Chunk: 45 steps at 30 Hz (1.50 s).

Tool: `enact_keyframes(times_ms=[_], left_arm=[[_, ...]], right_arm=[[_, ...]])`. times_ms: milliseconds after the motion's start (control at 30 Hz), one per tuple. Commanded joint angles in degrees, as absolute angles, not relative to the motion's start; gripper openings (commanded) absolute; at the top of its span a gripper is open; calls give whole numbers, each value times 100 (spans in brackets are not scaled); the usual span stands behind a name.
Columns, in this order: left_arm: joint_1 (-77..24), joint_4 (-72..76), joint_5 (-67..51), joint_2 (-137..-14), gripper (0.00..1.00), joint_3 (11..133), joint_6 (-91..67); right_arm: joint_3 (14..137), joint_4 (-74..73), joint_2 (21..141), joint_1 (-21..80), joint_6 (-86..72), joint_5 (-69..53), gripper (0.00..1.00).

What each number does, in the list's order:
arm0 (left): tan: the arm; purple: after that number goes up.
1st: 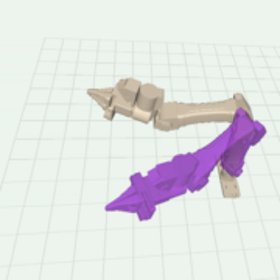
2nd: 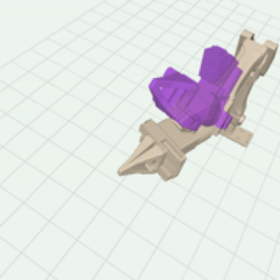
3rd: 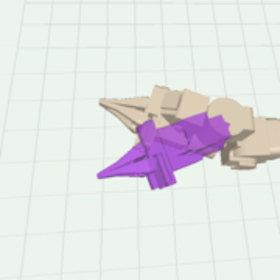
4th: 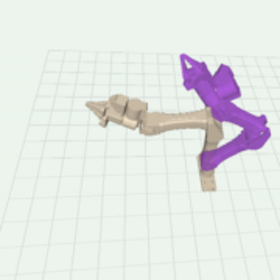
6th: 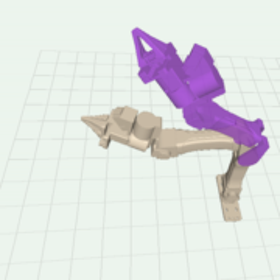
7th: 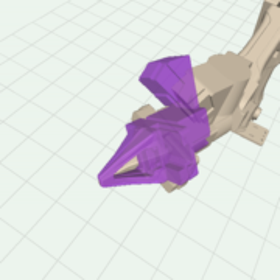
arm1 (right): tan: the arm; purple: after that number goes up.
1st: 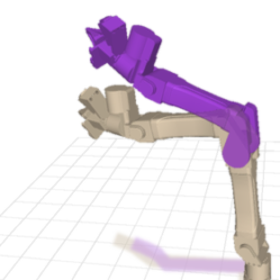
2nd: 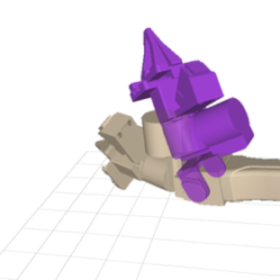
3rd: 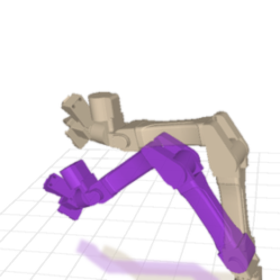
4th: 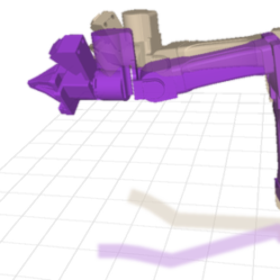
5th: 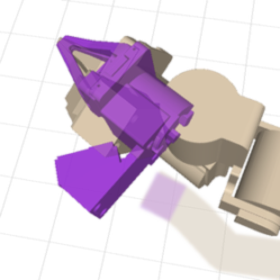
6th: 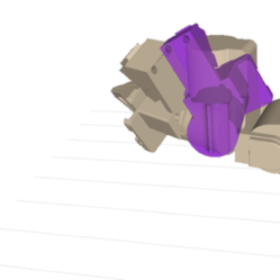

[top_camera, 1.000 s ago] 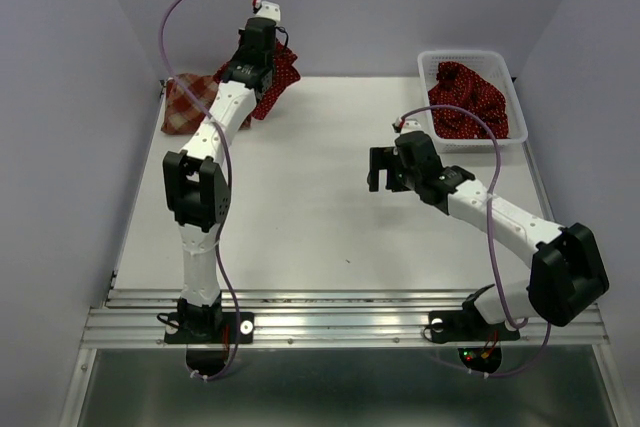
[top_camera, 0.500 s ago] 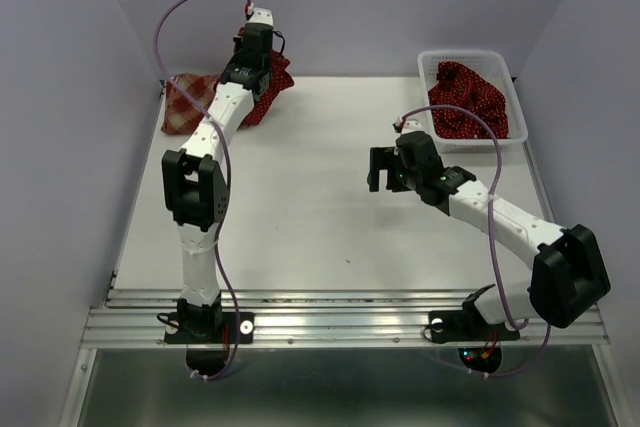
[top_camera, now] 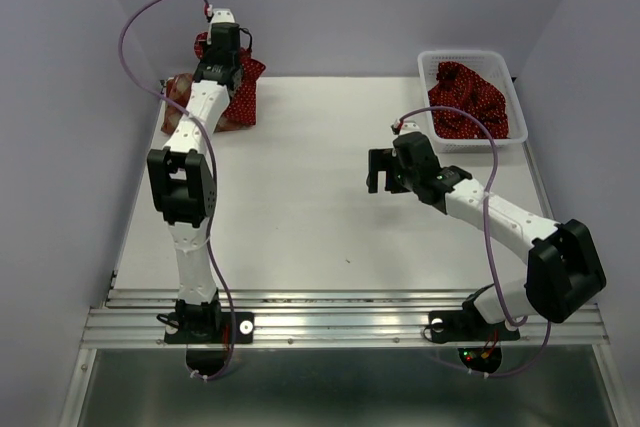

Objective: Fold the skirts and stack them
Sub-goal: Neatly place the folded skirt to the corner

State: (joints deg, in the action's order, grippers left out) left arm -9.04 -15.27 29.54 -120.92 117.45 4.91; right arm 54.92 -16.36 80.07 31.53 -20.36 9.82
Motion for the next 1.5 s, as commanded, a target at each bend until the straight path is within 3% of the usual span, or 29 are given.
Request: enact_keyframes(times_ms=[0,900,1100,1133,1233,1267,1467], left_arm=[[-624,-1336,2953,-12392,0,12225,176],[343,-519,1855,-13658,0,13025,861],[404,-632,2170,-13755,48,13060,835],[430,-668,2284,-13746,64,13069,835],[527,-756,2364,-13658,83,13078,704],[614,-878,2364,-13597,99,13156,642],[765,-1133,2198,-13097,99,13184,282]], right_arm=[[5642,-1529,8051,3129,-2057,976,100],[6337,-1802,8999,3129,-2206,1116,100],[6548,-1933,9149,3129,-2189,1187,100],[6557,-1934,9158,3129,-2188,1213,100],[6574,-1942,9149,3129,-2197,1248,100],[6592,-1960,9141,3129,-2223,1239,100],[6548,-1969,9044,3129,-2241,1283,100]])
